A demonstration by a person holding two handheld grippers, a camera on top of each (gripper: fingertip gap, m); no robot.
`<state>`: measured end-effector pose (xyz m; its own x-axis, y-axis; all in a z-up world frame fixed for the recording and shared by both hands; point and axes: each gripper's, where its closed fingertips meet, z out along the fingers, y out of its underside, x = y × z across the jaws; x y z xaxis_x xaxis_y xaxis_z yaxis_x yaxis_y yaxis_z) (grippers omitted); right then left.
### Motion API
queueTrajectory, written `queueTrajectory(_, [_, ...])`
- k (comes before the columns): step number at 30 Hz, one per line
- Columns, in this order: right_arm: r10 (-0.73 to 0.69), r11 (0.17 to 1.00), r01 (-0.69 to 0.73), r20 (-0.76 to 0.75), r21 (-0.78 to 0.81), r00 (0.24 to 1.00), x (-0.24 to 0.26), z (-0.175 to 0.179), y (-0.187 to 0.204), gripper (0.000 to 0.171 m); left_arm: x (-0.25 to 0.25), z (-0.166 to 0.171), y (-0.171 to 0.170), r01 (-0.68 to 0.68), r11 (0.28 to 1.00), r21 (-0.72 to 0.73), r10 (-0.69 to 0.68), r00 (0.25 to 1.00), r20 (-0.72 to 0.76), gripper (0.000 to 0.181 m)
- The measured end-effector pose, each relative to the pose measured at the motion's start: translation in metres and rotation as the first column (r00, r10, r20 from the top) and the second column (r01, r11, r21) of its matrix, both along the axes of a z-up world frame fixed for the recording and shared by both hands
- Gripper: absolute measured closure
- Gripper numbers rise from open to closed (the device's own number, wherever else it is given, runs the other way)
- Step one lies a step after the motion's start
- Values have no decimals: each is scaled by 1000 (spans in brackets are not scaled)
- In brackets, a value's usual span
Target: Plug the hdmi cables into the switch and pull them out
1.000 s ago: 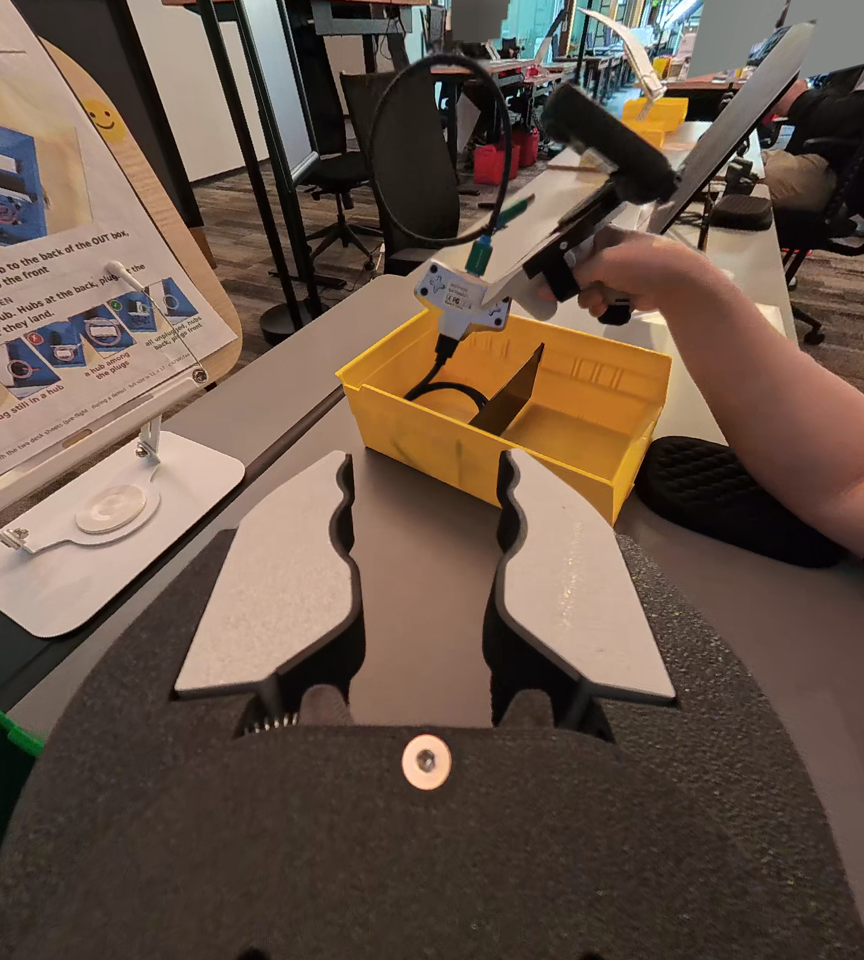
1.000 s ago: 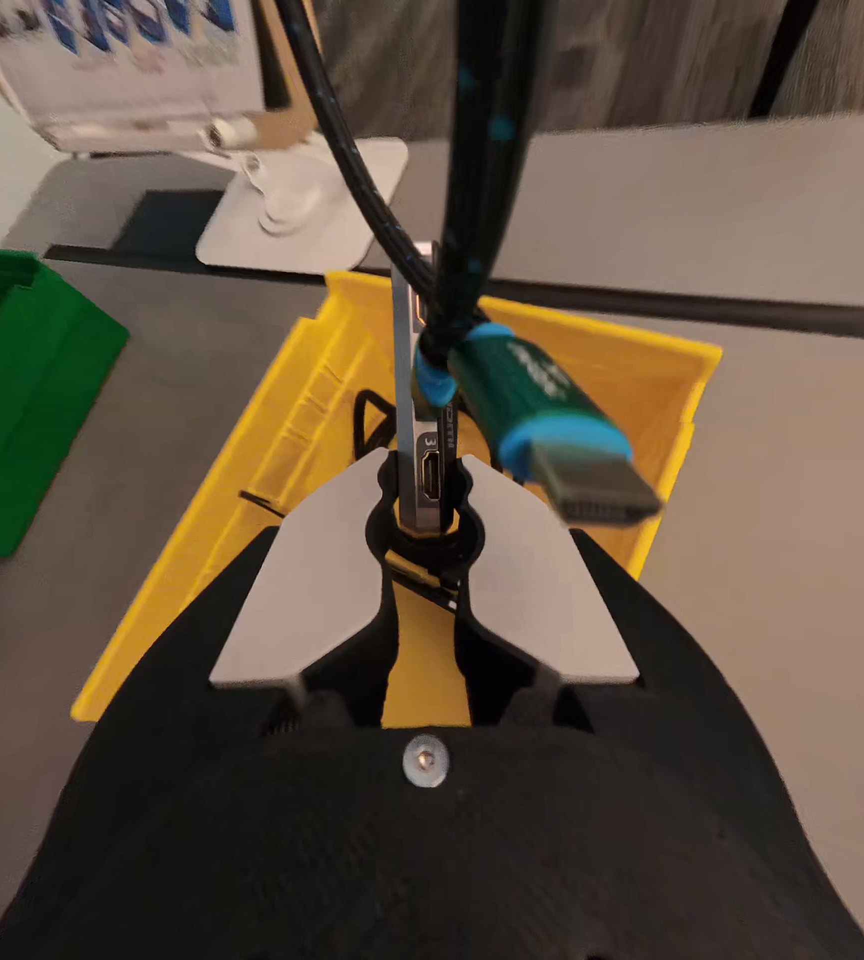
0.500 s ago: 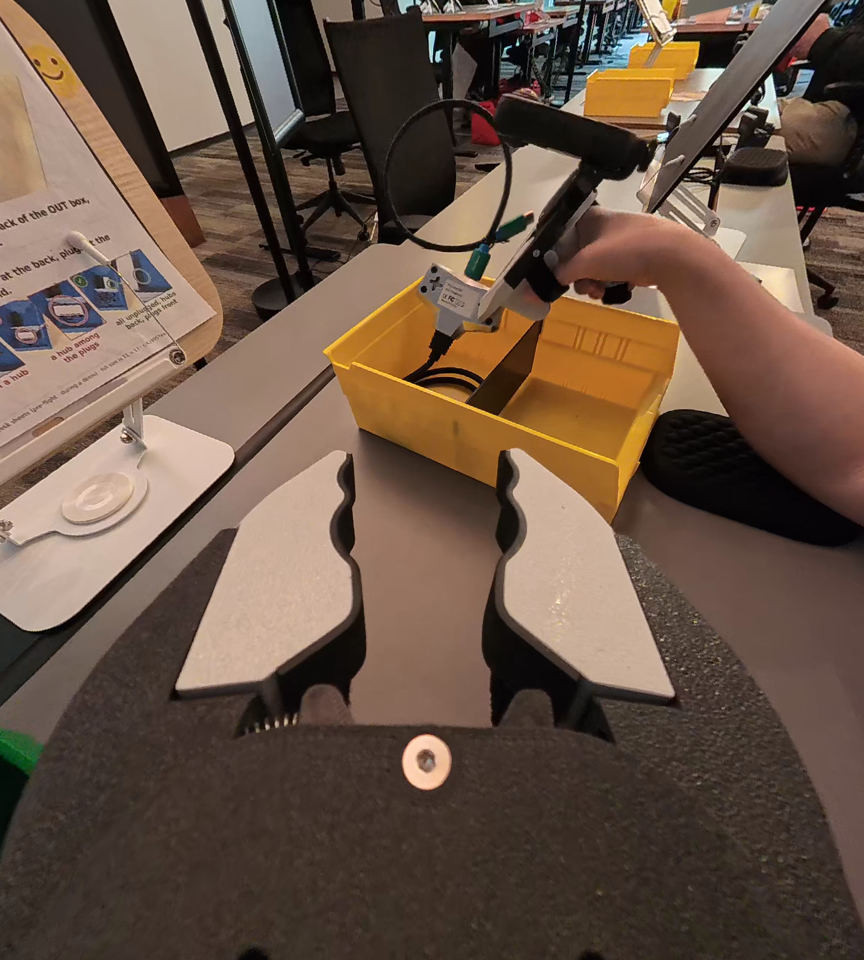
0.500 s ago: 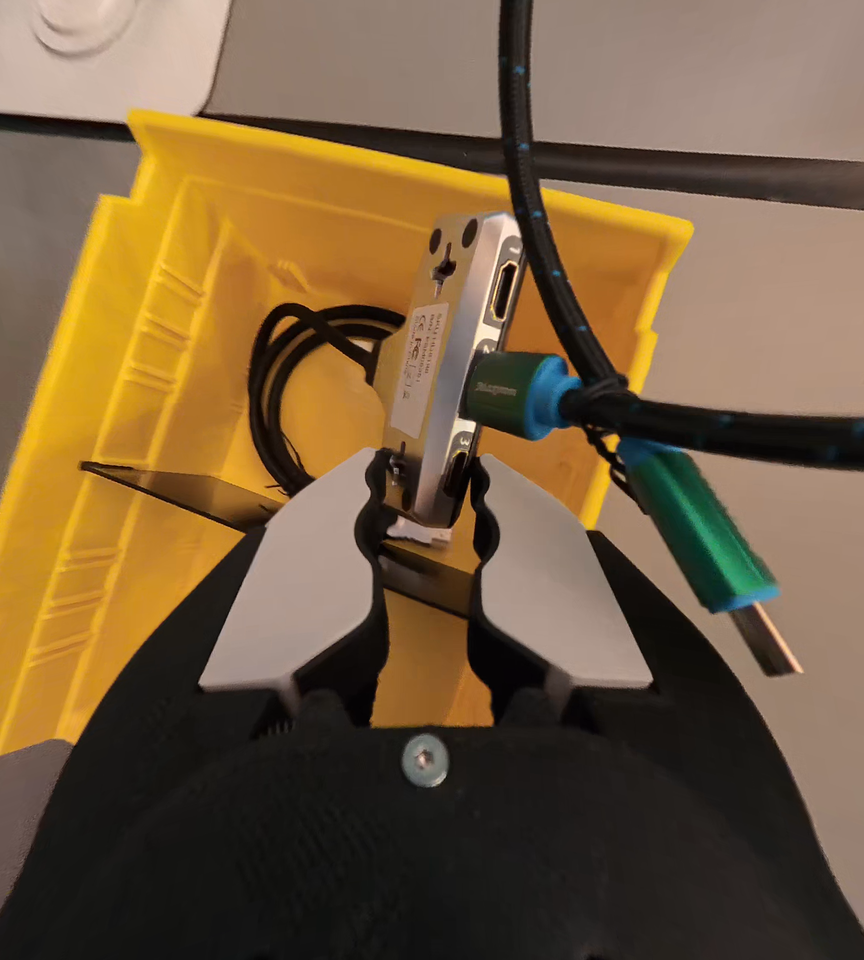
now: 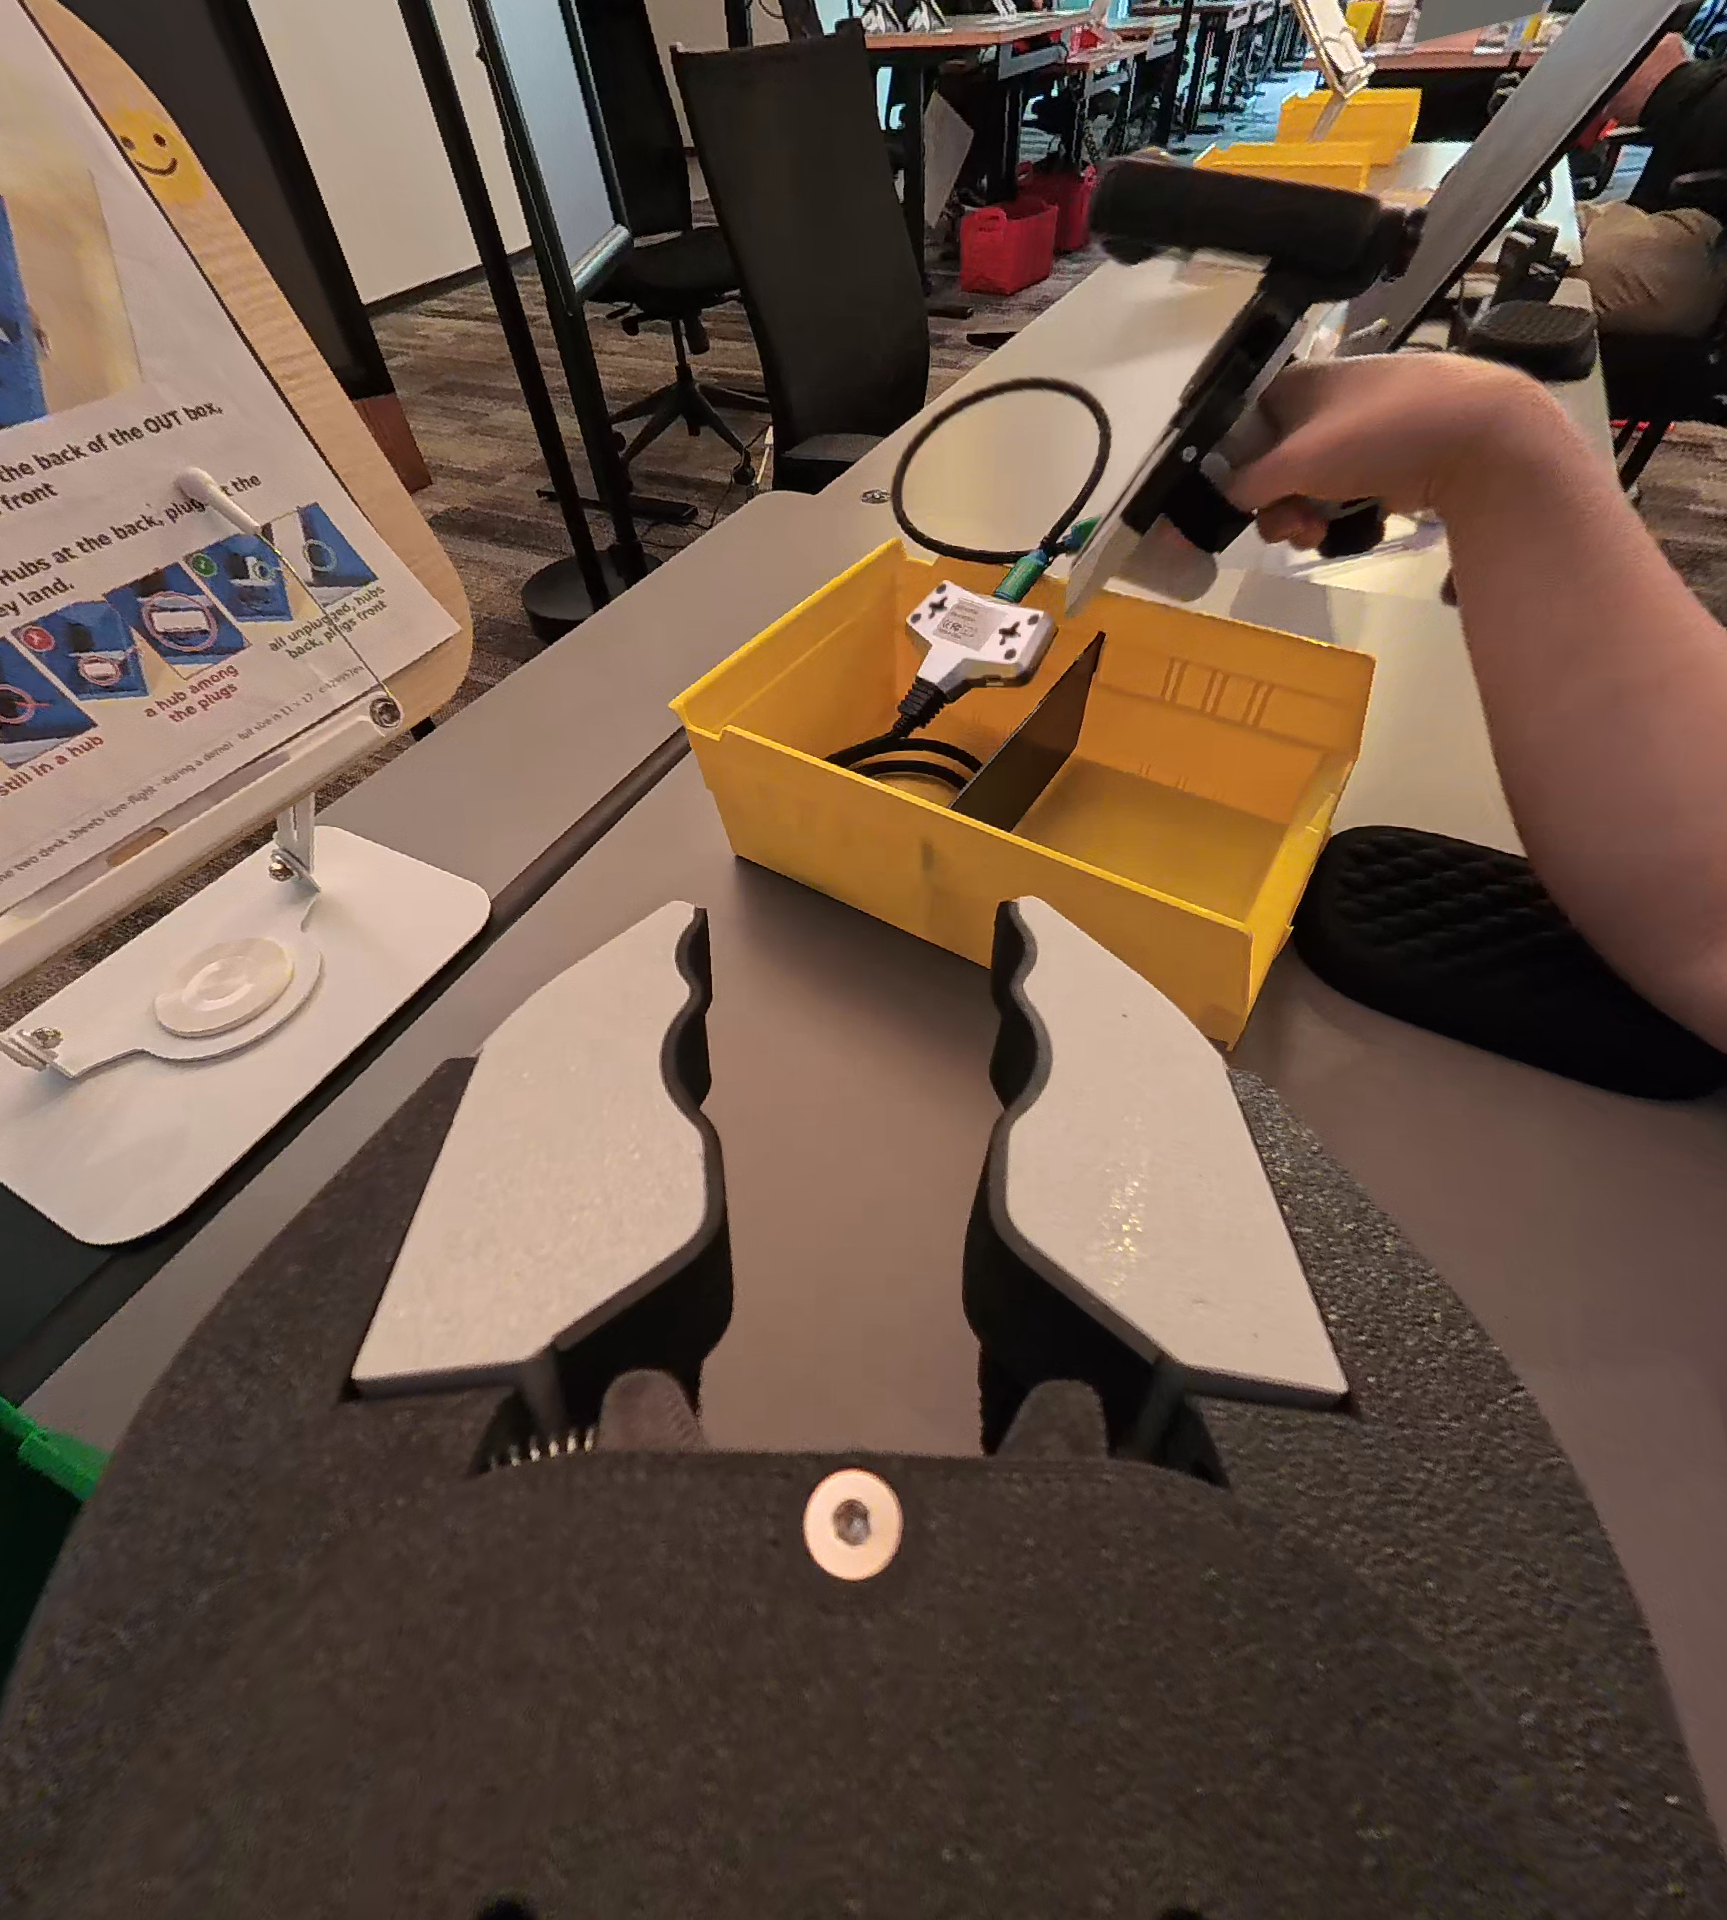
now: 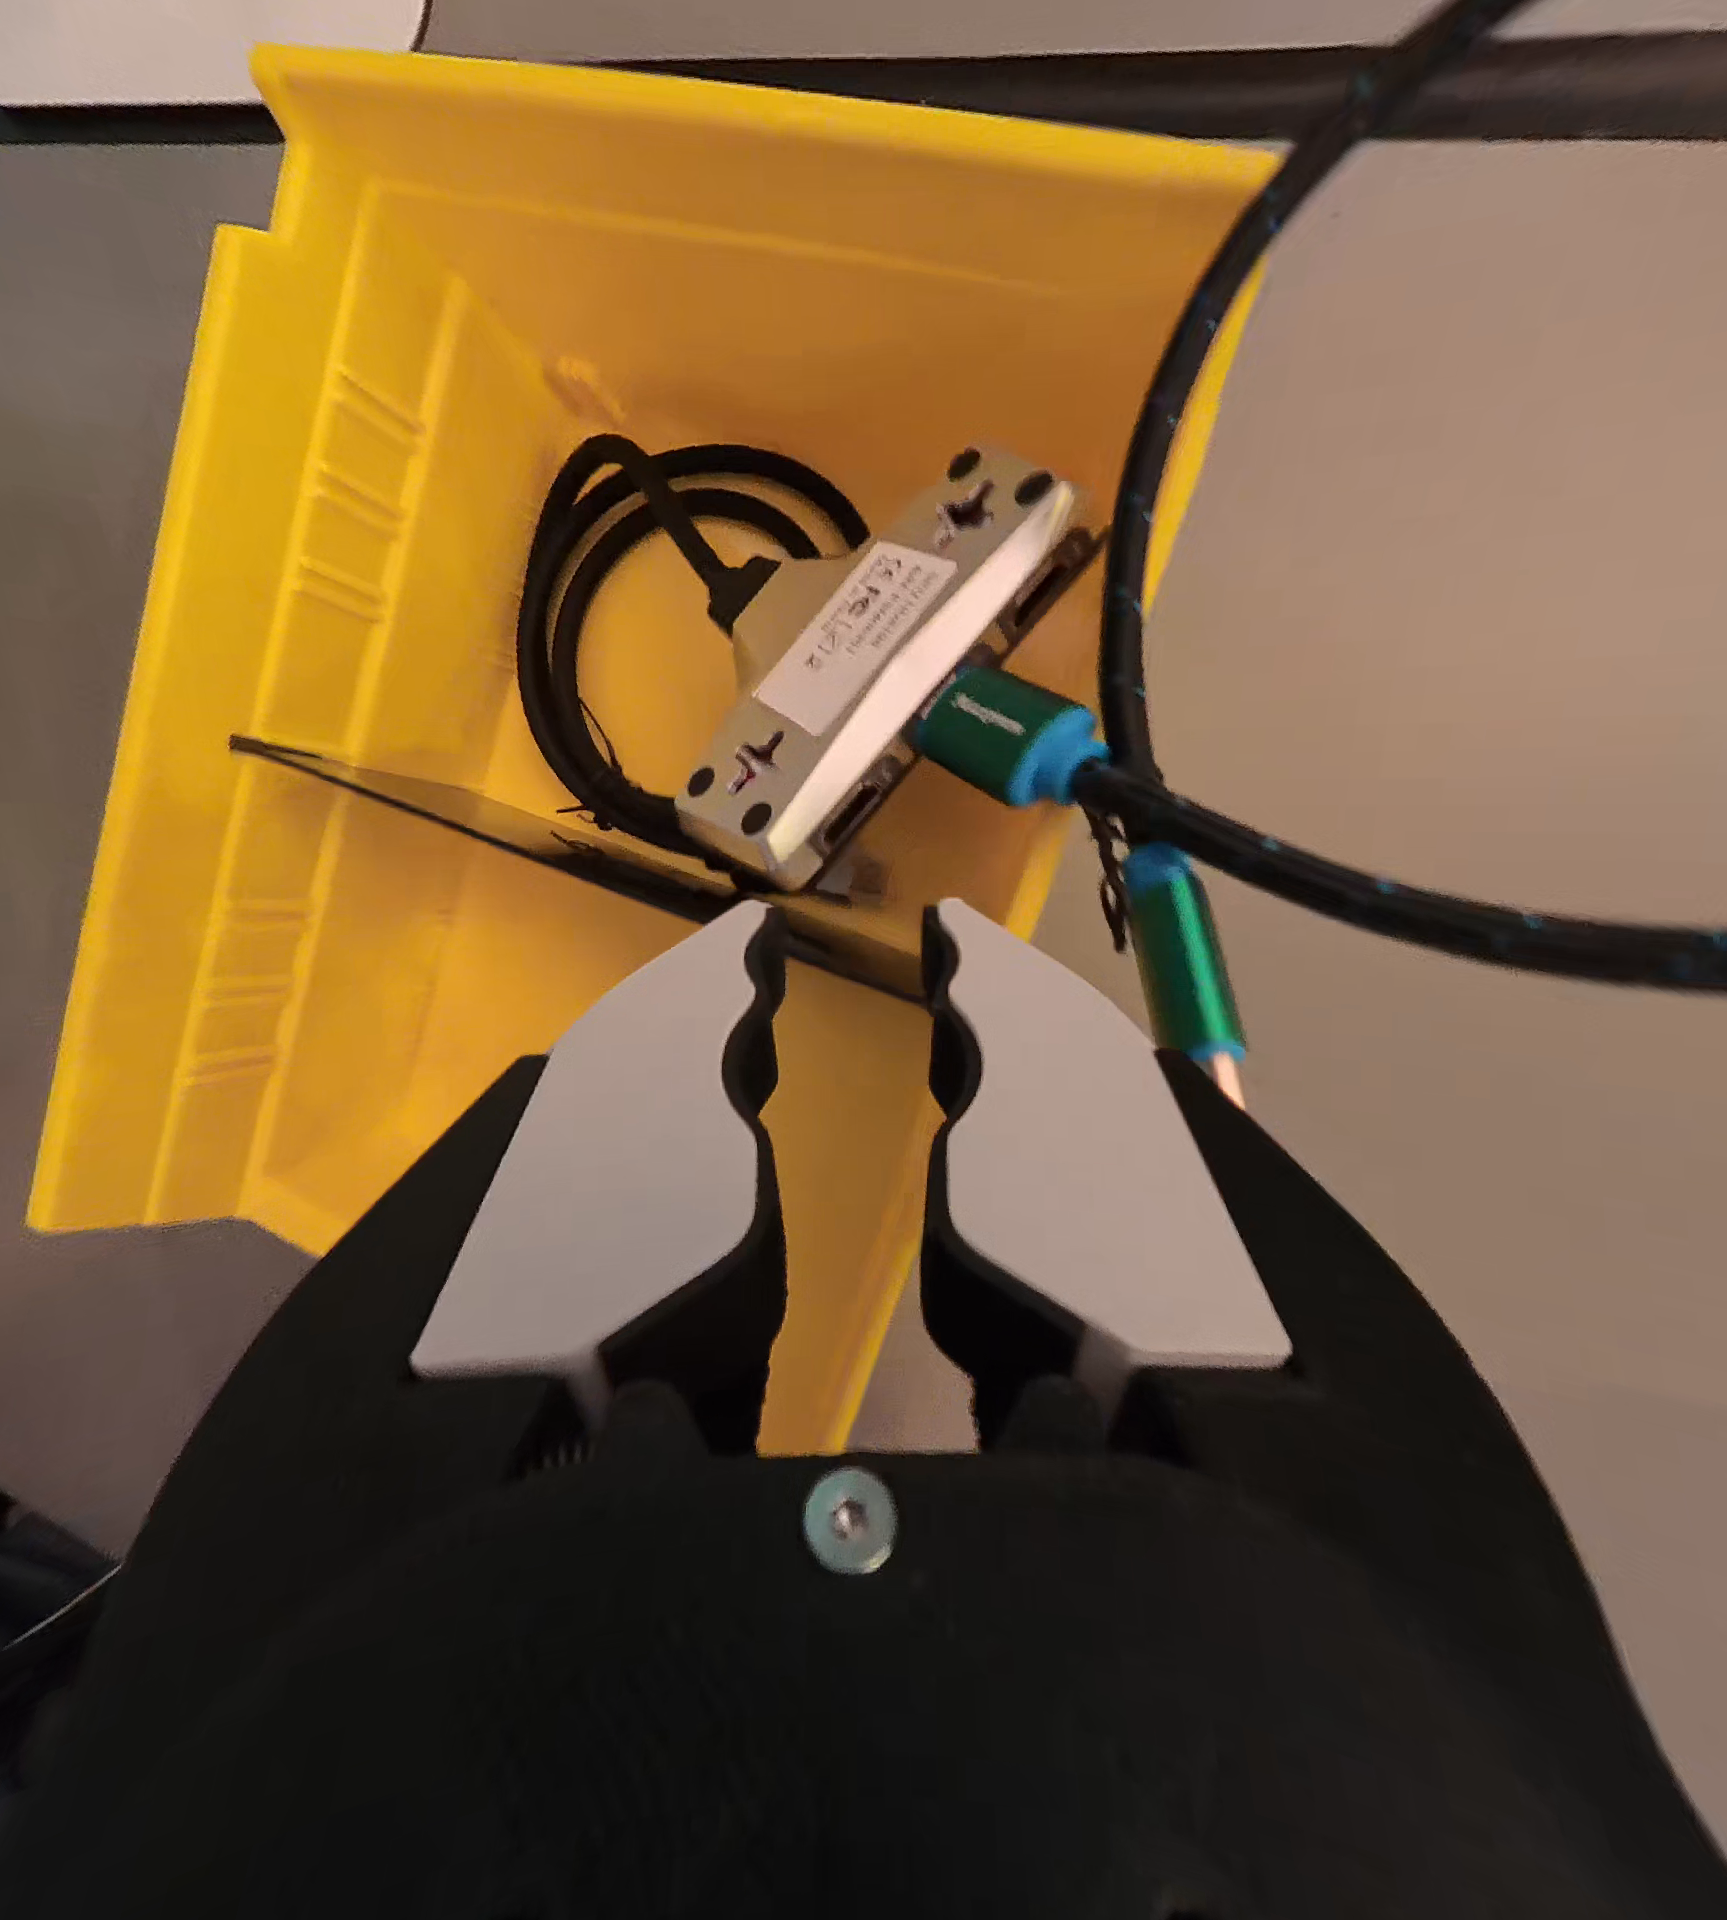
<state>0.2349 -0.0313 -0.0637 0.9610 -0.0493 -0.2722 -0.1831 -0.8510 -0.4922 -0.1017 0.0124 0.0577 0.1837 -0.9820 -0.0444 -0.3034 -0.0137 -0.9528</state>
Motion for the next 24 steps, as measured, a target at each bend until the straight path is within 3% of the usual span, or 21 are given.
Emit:
queueTrajectory(3, [22, 999, -20, -74, 38, 997, 2, 13, -16, 147, -1, 0, 0, -3, 1000, 5, 3, 1000, -1, 130])
queueTrajectory(6, [27, 984, -3, -130, 180, 991, 8, 45, -30, 148, -1, 1, 1, -6, 1000, 6, 6, 1000, -2, 130])
queueTrajectory(8, [-78, 947, 119, -145, 297, 986, 32, 69, -36, 145, -2, 1, 2, -7, 1000, 4, 7, 1000, -2, 130])
queueTrajectory(11, [-290, 812, 352, -203, 466, 935, 84, 95, -42, 124, -2, 0, 3, -12, 1000, 7, 13, 1000, -6, 130])
queueTrajectory(15, [-308, 691, 478, -377, 542, 873, 109, 98, -31, 115, -1, -2, 3, -13, 1000, 6, 13, 1000, -12, 130])
queueTrajectory(19, [-296, 721, 487, -416, 494, 860, 105, 72, -3, 115, 1, -8, 4, -18, 1000, 7, 18, 999, -34, 130])
queueTrajectory(21, [-275, 747, 447, -384, 492, 881, 99, 65, 9, 125, 2, -10, 4, -15, 1000, 5, 15, 999, -43, 130])
queueTrajectory(23, [-295, 725, 406, -281, 557, 913, 101, 72, 13, 161, 3, -13, 4, -16, 1000, 9, 17, 998, -54, 130])
queueTrajectory(24, [-298, 716, 365, -213, 595, 931, 99, 78, 14, 163, 3, -14, 4, -18, 1000, 13, 19, 998, -60, 130])
